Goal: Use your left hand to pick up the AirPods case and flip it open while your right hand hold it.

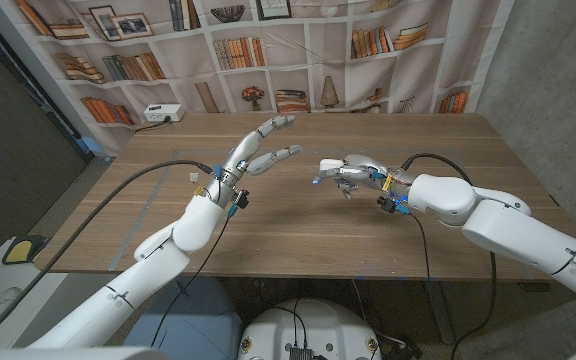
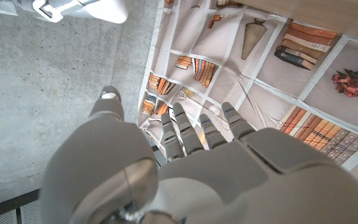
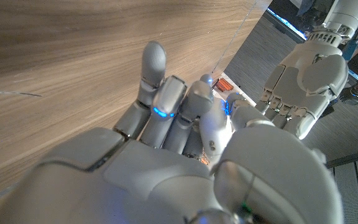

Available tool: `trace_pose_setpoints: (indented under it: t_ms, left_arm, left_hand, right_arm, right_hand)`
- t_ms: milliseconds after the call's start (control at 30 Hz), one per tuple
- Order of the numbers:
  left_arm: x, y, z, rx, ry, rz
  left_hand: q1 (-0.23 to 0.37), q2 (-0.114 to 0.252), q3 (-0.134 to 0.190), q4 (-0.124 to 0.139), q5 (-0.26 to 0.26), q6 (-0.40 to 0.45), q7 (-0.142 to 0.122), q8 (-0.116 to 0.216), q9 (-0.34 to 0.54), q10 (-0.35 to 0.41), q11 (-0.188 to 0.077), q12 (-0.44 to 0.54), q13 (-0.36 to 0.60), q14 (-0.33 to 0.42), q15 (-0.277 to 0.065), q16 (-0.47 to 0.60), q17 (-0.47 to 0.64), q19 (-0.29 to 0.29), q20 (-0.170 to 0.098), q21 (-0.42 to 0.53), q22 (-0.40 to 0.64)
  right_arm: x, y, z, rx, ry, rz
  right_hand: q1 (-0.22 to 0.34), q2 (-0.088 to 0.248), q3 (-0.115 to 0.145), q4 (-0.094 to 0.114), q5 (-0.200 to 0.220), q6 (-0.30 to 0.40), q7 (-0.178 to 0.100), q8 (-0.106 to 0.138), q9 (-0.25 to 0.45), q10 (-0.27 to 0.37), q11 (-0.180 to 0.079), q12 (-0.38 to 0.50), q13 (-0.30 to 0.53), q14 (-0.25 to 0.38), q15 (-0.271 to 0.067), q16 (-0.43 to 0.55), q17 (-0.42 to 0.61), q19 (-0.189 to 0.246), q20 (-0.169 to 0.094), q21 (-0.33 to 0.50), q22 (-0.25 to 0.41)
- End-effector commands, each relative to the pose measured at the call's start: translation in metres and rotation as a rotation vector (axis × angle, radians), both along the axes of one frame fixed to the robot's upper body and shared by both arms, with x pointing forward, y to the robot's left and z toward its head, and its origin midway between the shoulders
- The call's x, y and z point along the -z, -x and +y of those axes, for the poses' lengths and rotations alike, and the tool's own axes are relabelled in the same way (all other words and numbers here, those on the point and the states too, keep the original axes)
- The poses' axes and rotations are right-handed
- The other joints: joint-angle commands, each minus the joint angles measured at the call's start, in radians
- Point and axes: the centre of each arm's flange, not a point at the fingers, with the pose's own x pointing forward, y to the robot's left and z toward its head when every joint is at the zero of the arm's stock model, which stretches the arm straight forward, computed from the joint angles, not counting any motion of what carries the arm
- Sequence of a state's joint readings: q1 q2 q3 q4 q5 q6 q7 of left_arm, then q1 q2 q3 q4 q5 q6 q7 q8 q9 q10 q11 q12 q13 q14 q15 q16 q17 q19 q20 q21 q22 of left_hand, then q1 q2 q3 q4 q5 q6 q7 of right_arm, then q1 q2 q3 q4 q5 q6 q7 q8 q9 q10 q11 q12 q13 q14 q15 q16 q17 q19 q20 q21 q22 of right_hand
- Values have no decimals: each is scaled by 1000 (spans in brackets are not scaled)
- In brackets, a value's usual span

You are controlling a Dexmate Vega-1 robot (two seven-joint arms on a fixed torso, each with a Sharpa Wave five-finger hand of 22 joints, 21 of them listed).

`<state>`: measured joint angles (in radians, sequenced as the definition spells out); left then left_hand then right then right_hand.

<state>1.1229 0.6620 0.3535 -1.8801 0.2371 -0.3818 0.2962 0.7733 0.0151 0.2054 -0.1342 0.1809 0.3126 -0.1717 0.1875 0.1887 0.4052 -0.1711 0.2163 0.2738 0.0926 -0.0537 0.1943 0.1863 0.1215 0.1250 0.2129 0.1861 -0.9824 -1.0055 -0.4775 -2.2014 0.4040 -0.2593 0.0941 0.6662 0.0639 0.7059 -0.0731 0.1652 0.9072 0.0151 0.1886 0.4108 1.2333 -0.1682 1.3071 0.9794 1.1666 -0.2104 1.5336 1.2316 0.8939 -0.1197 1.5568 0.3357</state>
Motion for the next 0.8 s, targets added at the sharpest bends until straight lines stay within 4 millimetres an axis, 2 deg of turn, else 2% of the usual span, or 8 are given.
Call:
trace_pose_setpoints:
  t_ms: [33, 133, 300, 600, 800]
  left_arm:
    - [-5, 2, -4, -88, -80, -58]
    - [-4, 2, -4, -127, -92, -80]
    - [-2, 1, -2, -186, -100, -98]
    - [2, 4, 2, -249, -79, -126]
    - [3, 6, -5, -251, -91, -142]
  left_hand:
    - [-20, -33, -21, 7, 11, -27, 8, -7, 3, -34, 12, -9, 2, -18, 4, -4, 4, 0, 5, -2, 1]
    - [-41, -54, -42, 15, 23, -71, 16, -13, 3, -78, 23, -18, 2, -39, 11, -6, 6, -6, 11, -5, 1]
    - [-57, -73, -59, 21, 35, -104, 22, -15, 4, -110, 29, -21, 1, -52, 18, -7, 8, -7, 15, -6, 1]
    - [-54, -76, -66, 21, 54, -100, 24, -4, 5, -97, 26, -8, 1, -38, 14, 2, 9, 9, 12, 0, 1]
    - [-50, -76, -68, 21, 61, -101, 26, -2, 5, -94, 22, -5, 1, -37, 14, 2, 9, 12, 11, 1, 1]
  right_arm:
    - [-3, -2, 1, -7, 8, -4]
    - [-4, -1, 2, -2, 19, -8]
    - [-7, 2, 5, 7, 46, -20]
    - [-9, 3, 10, 21, 80, -30]
    - [-11, 4, 14, 33, 109, -49]
  right_hand:
    - [126, 127, -5, 2, 7, 41, 36, 6, 3, -7, -11, 4, 1, 0, -2, 0, 2, -4, -93, 4, 4]
    - [126, 127, -5, 2, 7, 41, 36, 6, 3, -8, -10, 7, 5, 0, -2, 0, 2, -4, -93, 4, 4]
    - [127, 126, -6, 2, 7, 40, 34, 6, 2, -5, -9, 3, -6, -1, -2, 1, 2, -3, -93, 5, 4]
    - [127, 126, -7, 3, 7, 38, 32, 6, 3, -10, -7, 9, 1, -1, -2, 0, 2, -4, -93, 4, 3]
    - [127, 126, -8, 4, 7, 38, 34, 6, 2, -10, -8, 7, -3, -2, -2, 0, 2, -3, -93, 5, 5]
